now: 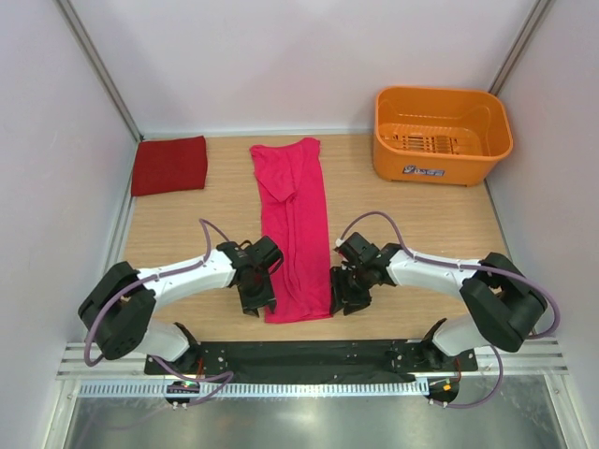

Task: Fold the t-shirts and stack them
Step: Fold the tshirt

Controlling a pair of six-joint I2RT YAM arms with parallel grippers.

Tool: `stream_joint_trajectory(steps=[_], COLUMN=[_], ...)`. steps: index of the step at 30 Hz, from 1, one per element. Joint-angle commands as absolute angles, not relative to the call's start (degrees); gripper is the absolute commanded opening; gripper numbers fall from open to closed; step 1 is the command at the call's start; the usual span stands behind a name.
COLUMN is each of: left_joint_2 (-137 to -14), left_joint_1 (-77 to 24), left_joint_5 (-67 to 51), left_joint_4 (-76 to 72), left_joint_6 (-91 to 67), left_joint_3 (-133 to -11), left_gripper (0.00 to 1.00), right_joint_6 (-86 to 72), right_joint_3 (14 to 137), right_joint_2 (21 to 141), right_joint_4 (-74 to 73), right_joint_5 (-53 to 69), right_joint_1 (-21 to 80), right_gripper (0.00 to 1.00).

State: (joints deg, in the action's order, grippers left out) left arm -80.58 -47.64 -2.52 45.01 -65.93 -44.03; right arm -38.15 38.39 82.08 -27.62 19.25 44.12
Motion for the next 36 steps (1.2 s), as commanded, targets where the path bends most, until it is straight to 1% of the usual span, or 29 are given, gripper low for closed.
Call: stream_joint_trajectory(steps=[1, 7, 12, 16, 17, 19, 20, 22, 23, 24, 26, 27, 28, 31, 36], left_joint_2=[-81.3, -83.06, -82.97, -82.44, -82.18, -81.57, -80.95, -80.42, -79.9, -79.54, -78.41, -77.88, -77.26, -73.92, -66.64], left_joint_1=[-47.99, -47.99, -47.9, -47.9, -47.9, -47.9, -47.9, -47.9, -47.81, -47.9, -47.73, -47.72, -47.64, -47.55, -47.37], left_joint_5=[-1.23, -2.55, -2.72, -2.64, -2.64, -2.55, -2.55, -2.46, -2.46, -2.37, -2.11, -2.02, -1.93, -2.19, -4.39], left_joint_4=[46.14, 44.74, 44.39, 44.3, 44.47, 44.38, 44.3, 44.3, 44.38, 44.56, 44.74, 44.91, 45.09, 44.22, 40.53], left_joint_6=[-66.01, -65.48, -65.21, -64.86, -64.86, -65.13, -65.21, -65.39, -65.48, -65.57, -65.65, -65.74, -65.92, -66.09, -67.24], left_joint_3=[-45.62, -45.18, -44.39, -43.86, -43.77, -42.98, -42.63, -41.84, -41.66, -41.14, -40.61, -40.17, -39.56, -37.28, -32.09], left_gripper=[0.42, 0.41, 0.34, 0.27, 0.22, 0.19, 0.15, 0.11, 0.06, 0.04, 0.0, 0.0, 0.0, 0.0, 0.0], right_joint_6=[-36.74, -37.0, -37.27, -37.79, -38.05, -38.14, -38.32, -38.58, -38.76, -38.93, -39.11, -39.02, -39.02, -39.02, -41.47], right_joint_3=[40.43, 41.31, 41.31, 40.7, 40.61, 40.52, 40.52, 40.43, 40.34, 40.25, 39.55, 39.2, 38.24, 34.21, 28.66], right_joint_2=[83.14, 85.16, 85.96, 86.13, 86.22, 86.66, 86.75, 87.19, 87.1, 87.01, 86.57, 86.22, 85.44, 82.02, 77.44], right_joint_4=[-27.6, -26.46, -25.66, -25.05, -24.87, -24.7, -24.52, -24.26, -24.0, -23.91, -24.17, -24.43, -24.69, -24.44, -19.52], right_joint_5=[19.69, 21.53, 22.76, 23.11, 23.12, 23.2, 23.38, 23.55, 23.47, 23.29, 22.33, 22.24, 22.41, 23.9, 26.8], right_joint_1=[44.12, 44.03, 44.12, 44.03, 44.12, 44.03, 44.03, 44.12, 44.03, 44.12, 44.03, 44.03, 44.03, 44.12, 44.12], right_gripper=[0.5, 0.49, 0.48, 0.42, 0.41, 0.36, 0.36, 0.33, 0.32, 0.26, 0.18, 0.05, 0.02, 0.01, 0.01])
